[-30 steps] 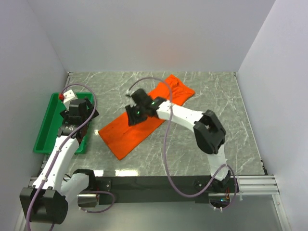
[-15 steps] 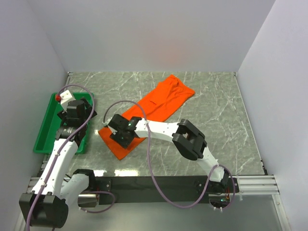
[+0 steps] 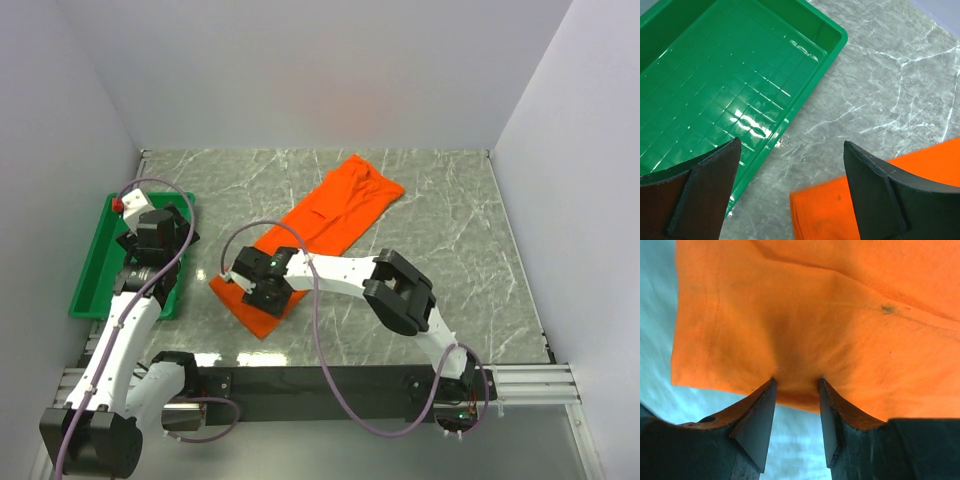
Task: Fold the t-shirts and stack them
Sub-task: Fold the tshirt
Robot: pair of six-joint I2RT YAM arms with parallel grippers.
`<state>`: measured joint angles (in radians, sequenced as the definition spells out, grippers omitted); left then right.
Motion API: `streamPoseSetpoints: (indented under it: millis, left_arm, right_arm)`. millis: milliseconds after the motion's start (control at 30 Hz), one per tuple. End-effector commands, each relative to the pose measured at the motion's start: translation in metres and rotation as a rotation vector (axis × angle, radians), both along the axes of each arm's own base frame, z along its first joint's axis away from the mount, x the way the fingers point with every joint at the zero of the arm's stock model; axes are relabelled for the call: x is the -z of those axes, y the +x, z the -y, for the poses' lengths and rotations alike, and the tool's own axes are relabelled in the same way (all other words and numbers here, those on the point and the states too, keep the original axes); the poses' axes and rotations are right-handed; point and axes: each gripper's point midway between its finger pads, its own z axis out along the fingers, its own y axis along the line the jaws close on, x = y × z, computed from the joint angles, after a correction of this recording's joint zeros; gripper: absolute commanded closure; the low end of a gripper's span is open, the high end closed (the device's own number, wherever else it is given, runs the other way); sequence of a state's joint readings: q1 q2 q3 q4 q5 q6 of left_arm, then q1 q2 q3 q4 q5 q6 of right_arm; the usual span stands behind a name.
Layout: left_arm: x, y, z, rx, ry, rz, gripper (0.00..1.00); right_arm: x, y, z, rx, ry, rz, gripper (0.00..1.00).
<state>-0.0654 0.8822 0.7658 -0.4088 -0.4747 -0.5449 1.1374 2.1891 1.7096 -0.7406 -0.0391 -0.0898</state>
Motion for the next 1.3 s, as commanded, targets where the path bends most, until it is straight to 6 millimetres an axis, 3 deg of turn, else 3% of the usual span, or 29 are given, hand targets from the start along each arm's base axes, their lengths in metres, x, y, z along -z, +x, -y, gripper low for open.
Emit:
streamPoseSetpoints:
  millis: [0,300,400,500,633,767,900,1033,1167,1267]
  left_arm:
    - [-0.008,-0.002,-0.005,-0.03,0.002,0.043,0.11]
    - [-0.007,-0.005,-0.007,-0.035,0.006,0.04,0.11]
    - [-0.007,-0.004,-0.003,-0.016,0.0,0.045,0.11]
    - [-0.005,0.0,0.005,0.032,-0.018,0.045,0.11]
    - [-0.004,0.008,0.022,0.127,-0.048,0.049,0.11]
    - [0.0,0.011,0.047,0.24,-0.094,0.035,0.1]
    - [0.009,0.002,0.088,0.358,-0.227,-0.001,0.09]
    - [0.029,-0.019,0.143,0.504,-0.418,-0.081,0.11]
    - [0.046,-0.037,0.174,0.56,-0.507,-0.161,0.11]
    - [0.052,-0.043,0.181,0.568,-0.527,-0.185,0.11]
  right_arm:
    - [0.001,-0.035,0.054,-0.065,-0.148,-0.101,0.53]
    - [0.002,-0.079,0.145,0.049,-0.295,-0.208,0.53]
    - [-0.012,-0.089,0.163,0.108,-0.286,-0.271,0.54]
    - [-0.029,-0.082,0.174,0.178,-0.26,-0.255,0.54]
    - [-0.078,-0.037,0.159,0.347,0.004,-0.198,0.53]
    - [-0.119,0.059,0.176,0.694,0.222,-0.045,0.53]
    - [-0.14,0.123,0.189,0.876,0.379,0.046,0.55]
    - [-0.13,0.172,0.201,1.078,0.476,0.019,0.56]
    - [-0.115,0.218,0.213,1.226,0.554,-0.008,0.56]
    - [-0.1,0.242,0.215,1.278,0.572,-0.038,0.52]
